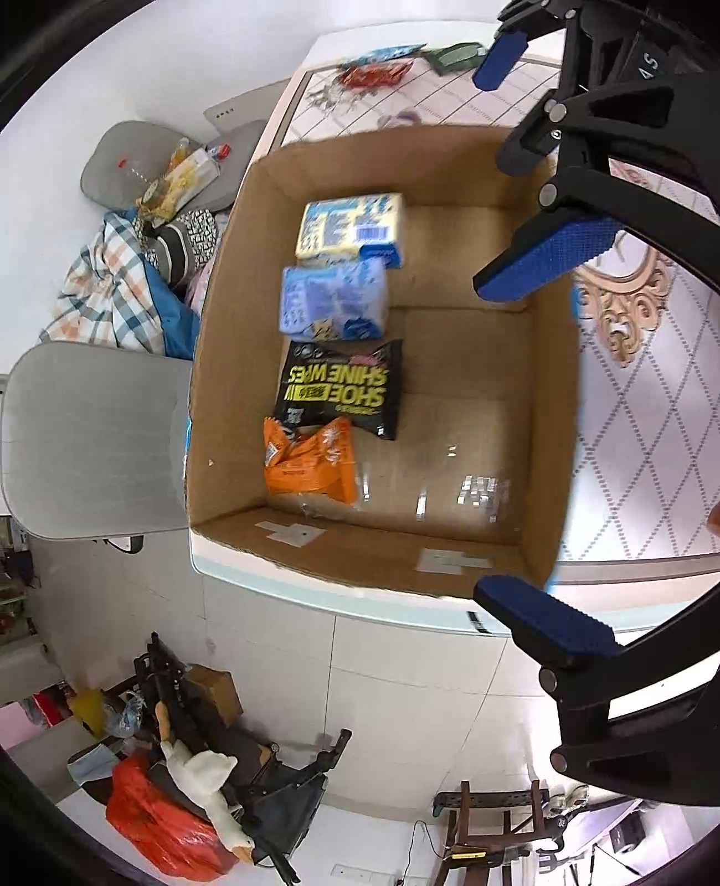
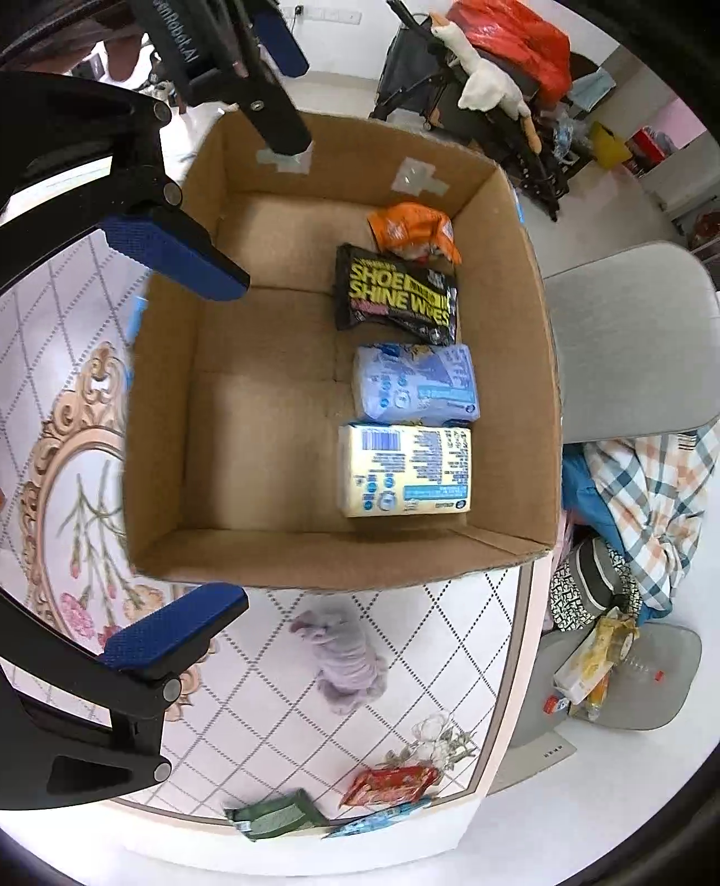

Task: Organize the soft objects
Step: 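Reach left tool to the red packet while right tool reaches green packet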

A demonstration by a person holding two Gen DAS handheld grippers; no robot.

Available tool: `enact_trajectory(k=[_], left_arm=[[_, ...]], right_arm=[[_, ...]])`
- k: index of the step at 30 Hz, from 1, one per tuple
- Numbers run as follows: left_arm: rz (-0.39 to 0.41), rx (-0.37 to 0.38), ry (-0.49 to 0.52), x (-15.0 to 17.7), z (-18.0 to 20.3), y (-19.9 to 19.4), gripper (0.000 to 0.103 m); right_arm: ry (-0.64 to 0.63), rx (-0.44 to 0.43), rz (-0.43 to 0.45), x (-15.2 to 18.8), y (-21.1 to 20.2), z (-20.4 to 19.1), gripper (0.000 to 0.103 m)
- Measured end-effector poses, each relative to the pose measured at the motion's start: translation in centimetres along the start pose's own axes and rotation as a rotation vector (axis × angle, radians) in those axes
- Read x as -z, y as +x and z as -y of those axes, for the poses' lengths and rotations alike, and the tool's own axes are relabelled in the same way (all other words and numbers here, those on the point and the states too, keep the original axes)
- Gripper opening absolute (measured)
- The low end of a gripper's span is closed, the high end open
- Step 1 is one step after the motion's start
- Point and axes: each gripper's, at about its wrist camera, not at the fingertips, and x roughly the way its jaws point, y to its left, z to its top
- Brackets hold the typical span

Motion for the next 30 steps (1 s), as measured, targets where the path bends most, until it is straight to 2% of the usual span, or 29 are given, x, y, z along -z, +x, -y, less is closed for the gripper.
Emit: enact_trajectory(k=[6, 10, 18, 24, 30], left_arm=[[0.05, 0.004, 0.011, 2.0, 0.4, -3.4, 0.101], [0.078, 0.012, 0.003, 2.8, 0.5, -5.4, 0.101], [0.12, -0.03, 0.007, 4.2, 2.4, -8.6, 0.101], [0.188, -0.064, 0.111, 3.1, 8.6, -10.6, 0.101], [0.191, -0.03, 0.253, 0.3, 18.5, -9.5, 0.101]], right_arm=[[0.005, -0.019, 0.073, 2.7, -4.4, 0.5, 0.103], [0.012, -0.056, 0.087, 3.7, -6.3, 0.9, 0.103], [0.008, -0.138, 0.121, 4.7, -9.0, 2.1, 0.103], [0.062, -0.198, 0.134, 4.7, -10.1, 7.0, 0.103], [0.166, -0.17, 0.131, 4.5, -10.5, 16.6, 0.103]])
